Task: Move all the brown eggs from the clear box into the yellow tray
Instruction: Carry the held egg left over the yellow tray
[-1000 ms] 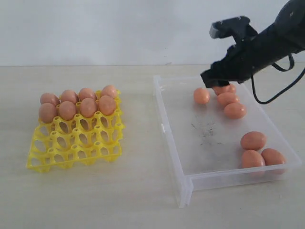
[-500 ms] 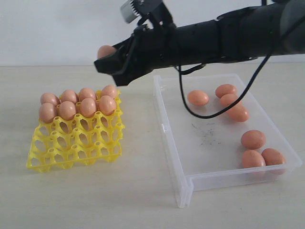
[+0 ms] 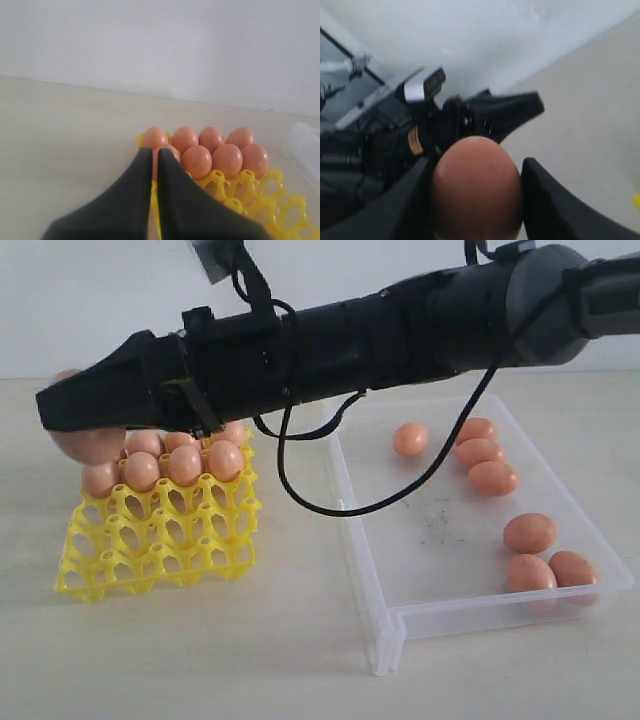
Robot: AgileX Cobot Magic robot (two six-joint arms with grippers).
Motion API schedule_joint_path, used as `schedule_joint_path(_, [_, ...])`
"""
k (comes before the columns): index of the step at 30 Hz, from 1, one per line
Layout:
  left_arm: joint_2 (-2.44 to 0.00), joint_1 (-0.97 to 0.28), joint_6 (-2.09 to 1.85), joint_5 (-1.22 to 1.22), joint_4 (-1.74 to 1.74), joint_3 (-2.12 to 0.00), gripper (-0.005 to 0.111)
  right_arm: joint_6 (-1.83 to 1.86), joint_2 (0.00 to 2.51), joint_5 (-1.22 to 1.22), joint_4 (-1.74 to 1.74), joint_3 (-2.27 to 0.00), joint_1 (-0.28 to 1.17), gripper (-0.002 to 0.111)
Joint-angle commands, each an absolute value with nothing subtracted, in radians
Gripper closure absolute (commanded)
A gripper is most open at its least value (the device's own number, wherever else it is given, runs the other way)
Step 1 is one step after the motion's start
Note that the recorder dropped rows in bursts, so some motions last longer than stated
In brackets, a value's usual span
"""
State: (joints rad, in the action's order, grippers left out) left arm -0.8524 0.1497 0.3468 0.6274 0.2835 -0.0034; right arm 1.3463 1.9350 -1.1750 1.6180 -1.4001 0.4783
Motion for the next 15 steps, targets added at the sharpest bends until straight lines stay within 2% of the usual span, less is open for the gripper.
schedule_joint_path(1, [-0.844, 0.147, 0.344, 0.63, 0.276, 0.0, 0.103, 0.96, 1.92, -1.052, 0.943, -1.477, 0.474, 0.108])
schedule_joint_path(3, [-0.844, 0.147, 0.344, 0.627, 0.276, 0.0, 0.103, 0.764, 1.919, -0.746, 0.657, -1.474, 0.488, 0.108])
schedule_joint_path(4, [-0.844, 0.147, 0.344, 0.627, 0.276, 0.0, 0.103, 0.749, 1.919, -0.637, 0.63, -1.46, 0.493, 0.108])
schedule_joint_path(7, [-0.844, 0.147, 0.344, 0.627, 0.276, 0.0, 0.103, 1.0, 1.931, -0.068, 0.959, -1.376, 0.541, 0.108])
schedule_joint_path(8, [-0.844, 0.147, 0.344, 0.627, 0.276, 0.0, 0.103, 1.05, 1.945, 0.027, 1.032, -1.373, 0.558, 0.108])
schedule_joint_path(10, [-0.844, 0.147, 0.344, 0.63, 0.276, 0.0, 0.103, 1.063, 1.98, 0.124, 1.042, -1.379, 0.584, 0.108])
schedule_joint_path(15, [-0.844, 0.147, 0.344, 0.635, 0.276, 0.0, 0.103, 0.952, 2.068, 0.116, 0.899, -1.425, 0.639, 0.108])
